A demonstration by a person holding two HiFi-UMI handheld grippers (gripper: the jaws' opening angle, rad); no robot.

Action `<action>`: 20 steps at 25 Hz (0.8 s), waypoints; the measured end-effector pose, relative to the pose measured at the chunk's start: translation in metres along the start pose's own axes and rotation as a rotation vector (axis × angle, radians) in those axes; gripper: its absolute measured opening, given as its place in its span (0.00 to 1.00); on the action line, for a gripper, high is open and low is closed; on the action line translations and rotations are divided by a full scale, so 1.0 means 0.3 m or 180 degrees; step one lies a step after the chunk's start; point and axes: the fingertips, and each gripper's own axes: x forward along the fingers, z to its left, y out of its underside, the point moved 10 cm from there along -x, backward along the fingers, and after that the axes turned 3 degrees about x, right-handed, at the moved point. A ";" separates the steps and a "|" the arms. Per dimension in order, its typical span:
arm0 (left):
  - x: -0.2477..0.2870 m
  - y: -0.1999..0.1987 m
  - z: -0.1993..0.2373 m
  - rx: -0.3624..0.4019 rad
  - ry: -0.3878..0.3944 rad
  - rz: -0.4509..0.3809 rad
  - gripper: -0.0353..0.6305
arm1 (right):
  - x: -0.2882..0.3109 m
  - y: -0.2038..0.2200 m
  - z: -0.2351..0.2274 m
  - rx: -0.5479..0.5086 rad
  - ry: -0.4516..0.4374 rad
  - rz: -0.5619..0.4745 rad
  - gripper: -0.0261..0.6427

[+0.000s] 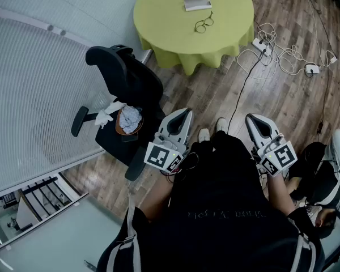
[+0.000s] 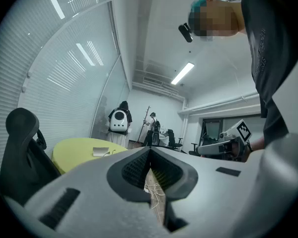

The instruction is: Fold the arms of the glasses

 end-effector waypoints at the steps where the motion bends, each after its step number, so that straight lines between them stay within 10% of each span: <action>1: 0.009 -0.009 -0.008 0.0019 0.0014 -0.0016 0.08 | -0.001 -0.003 0.003 -0.0061 -0.0013 0.0009 0.08; 20: 0.241 -0.060 -0.097 0.0158 -0.0086 0.0063 0.08 | 0.018 -0.051 -0.248 -0.0185 -0.0376 -0.0045 0.08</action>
